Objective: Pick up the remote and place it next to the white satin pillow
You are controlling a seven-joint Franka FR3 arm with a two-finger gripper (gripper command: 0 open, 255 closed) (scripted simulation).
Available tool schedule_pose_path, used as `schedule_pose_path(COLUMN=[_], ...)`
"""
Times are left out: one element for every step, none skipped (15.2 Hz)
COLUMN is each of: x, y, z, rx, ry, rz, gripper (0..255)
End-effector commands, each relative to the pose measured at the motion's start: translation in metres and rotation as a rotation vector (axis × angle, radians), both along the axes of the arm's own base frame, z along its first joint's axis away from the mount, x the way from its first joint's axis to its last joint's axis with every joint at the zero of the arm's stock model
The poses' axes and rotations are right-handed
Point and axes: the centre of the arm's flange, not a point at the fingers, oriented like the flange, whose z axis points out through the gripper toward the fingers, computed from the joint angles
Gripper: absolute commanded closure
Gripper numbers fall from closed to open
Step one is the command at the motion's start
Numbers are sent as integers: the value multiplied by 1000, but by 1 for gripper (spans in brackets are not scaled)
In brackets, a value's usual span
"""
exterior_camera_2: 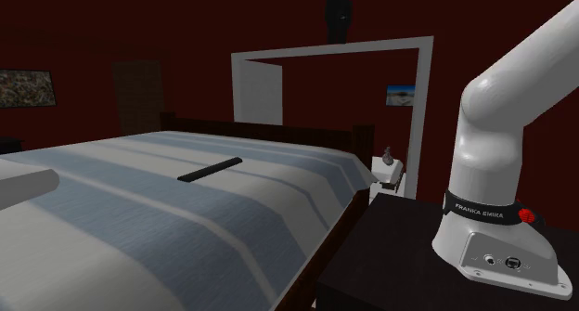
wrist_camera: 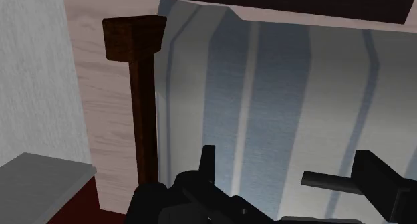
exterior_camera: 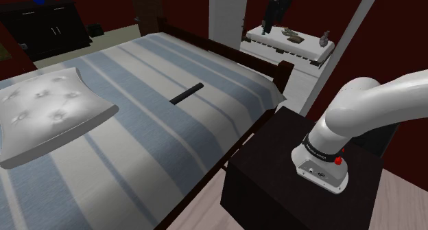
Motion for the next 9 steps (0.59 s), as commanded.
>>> schedule_pose_path(x=[0, 11, 23, 34, 46, 57, 69, 80, 91], y=[0, -2, -3, -3, -3, -3, -2, 0, 2], z=[0, -7, -14, -21, -28, -36, -43, -50, -58], rx=[0, 2, 4, 6, 8, 10, 13, 15, 17], ry=[0, 7, 15, 22, 30, 37, 45, 52, 59], rz=[0, 43, 85, 128, 171, 213, 256, 299, 341], gripper=[0, 0, 0, 0, 0, 0, 0, 0, 0])
